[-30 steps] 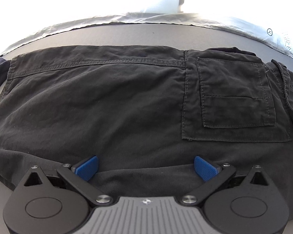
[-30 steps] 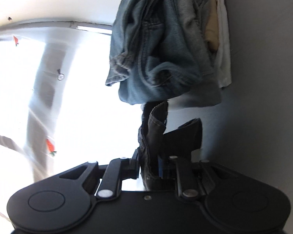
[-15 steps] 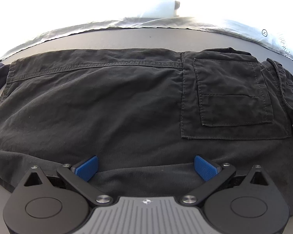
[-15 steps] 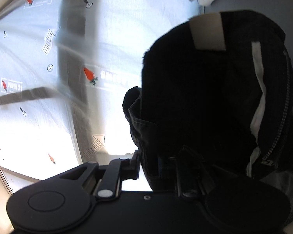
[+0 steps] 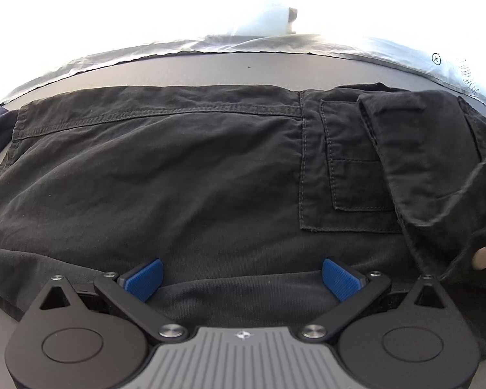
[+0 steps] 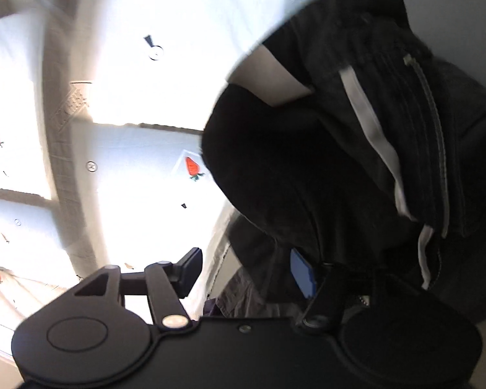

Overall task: Fold clothes
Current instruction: 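Fold the pants waistband over the legs with the right gripper while the left gripper holds them flat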

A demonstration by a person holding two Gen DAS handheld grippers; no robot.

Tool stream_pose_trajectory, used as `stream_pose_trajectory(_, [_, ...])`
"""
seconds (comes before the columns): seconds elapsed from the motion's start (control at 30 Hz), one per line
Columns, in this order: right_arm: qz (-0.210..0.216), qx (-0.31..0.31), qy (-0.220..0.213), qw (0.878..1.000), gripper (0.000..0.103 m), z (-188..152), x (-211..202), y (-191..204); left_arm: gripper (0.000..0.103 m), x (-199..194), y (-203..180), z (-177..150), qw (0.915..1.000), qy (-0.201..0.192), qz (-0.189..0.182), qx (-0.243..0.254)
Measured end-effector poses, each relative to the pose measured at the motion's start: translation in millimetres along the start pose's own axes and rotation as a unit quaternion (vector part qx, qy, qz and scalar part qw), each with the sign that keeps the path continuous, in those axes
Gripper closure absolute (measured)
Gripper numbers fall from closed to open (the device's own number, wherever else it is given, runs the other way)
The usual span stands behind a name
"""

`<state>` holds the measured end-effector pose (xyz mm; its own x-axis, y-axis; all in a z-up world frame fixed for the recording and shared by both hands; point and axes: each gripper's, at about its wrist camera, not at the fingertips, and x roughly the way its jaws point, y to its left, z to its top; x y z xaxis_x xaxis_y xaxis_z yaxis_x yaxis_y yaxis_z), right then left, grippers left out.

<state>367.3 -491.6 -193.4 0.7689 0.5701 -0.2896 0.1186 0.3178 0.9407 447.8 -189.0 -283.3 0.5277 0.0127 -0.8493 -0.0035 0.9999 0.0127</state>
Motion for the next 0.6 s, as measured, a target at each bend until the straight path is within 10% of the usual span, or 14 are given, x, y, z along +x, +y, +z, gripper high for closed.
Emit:
stream_pose_trajectory(0.13, [-0.021,-0.097,-0.087,0.991,0.044,12.0,-52.4,28.6,0.0,-0.8,0.2,-0.7,1.0,0.0,0.002,-0.003])
stream_pose_trajectory(0.3, [-0.088,-0.068,-0.192,0.975,0.078,37.3,-100.8,8.0,0.0,-1.1,1.2,-1.1,1.0,0.0,0.003,-0.004])
stream_pose_trajectory(0.6, [-0.109,0.068,-0.185,0.974,0.083,48.1,-51.9,-91.7,0.0,-1.8,1.6,-1.4,1.0,0.0,0.002,-0.002])
